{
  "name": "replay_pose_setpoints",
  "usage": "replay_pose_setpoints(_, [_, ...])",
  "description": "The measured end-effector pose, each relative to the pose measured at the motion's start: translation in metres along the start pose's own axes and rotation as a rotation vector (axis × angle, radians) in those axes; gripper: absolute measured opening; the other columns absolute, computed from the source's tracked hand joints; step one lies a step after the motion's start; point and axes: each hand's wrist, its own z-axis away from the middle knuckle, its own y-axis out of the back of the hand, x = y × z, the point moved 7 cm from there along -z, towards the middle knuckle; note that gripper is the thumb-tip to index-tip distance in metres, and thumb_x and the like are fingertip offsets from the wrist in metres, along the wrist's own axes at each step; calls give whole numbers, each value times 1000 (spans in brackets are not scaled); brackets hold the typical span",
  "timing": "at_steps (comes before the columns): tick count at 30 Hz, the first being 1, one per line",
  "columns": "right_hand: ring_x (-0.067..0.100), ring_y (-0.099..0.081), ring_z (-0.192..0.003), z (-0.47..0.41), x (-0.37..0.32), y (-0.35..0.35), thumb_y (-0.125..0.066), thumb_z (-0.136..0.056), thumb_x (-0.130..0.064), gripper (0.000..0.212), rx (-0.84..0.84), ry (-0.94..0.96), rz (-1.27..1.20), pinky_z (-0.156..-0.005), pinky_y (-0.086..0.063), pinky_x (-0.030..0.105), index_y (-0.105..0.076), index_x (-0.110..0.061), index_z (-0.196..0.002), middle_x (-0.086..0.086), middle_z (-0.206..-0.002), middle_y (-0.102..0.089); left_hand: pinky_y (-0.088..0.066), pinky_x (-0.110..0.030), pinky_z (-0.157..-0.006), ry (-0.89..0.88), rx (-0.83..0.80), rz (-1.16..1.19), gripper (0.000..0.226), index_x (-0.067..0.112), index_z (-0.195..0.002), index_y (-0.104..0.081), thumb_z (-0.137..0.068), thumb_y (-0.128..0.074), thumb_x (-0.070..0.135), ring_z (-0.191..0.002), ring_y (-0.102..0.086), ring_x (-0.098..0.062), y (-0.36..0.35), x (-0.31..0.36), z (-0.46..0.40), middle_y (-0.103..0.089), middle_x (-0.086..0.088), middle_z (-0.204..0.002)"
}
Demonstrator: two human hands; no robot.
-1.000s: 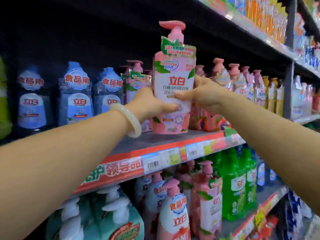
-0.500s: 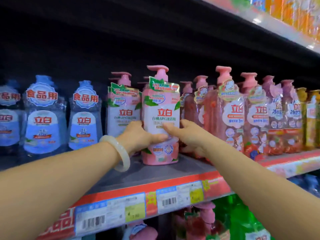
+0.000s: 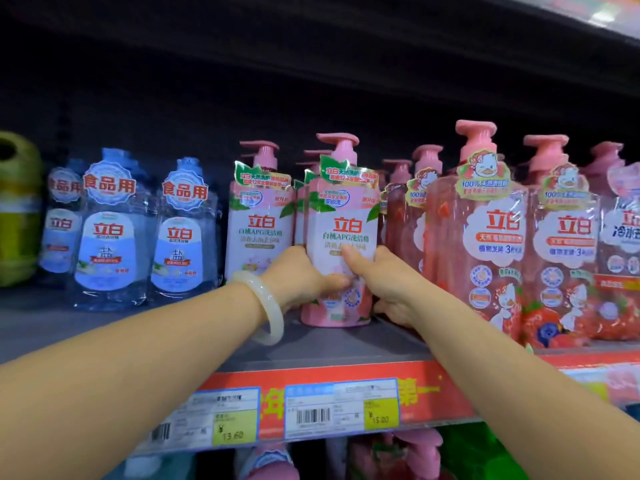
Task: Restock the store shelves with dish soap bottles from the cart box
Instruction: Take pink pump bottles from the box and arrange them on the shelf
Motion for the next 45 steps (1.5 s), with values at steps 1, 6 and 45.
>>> replay_pose_setpoints(1, [24, -64, -102, -2, 1, 0, -59, -86, -42, 50, 13, 12, -11, -80, -55, 36, -52, -11, -125, 6, -118, -65, -55, -38, -88, 1, 1, -16, 43, 14, -114, -63, -74, -78, 10, -101, -66, -22, 1, -1, 0, -69, -6, -112])
replay_pose_setpoints(6, [27, -65, -101, -16, 12, 4, -62, -58, -58, 83, 31, 60, -44, -91, -52, 47, -49, -10, -123, 8, -116, -65, -53, -35, -91, 11, 39, -97, 60, 11, -120, -58, -66, -84, 12, -103, -64, -20, 3, -6, 1, -68, -3, -113])
replay_pose_setpoints(45, [38, -45, -122, 407, -140, -501, -63, -84, -35, 54, -759, 836, 843, -96, -42, 42, -42, -10, -126, 17, -130, -43, -44, -36, -89, 699, 119, -1430, 60, 6, -130, -48, -82, -67, 36, -116, -53, -33, 415, -63, 514, -56, -16, -127])
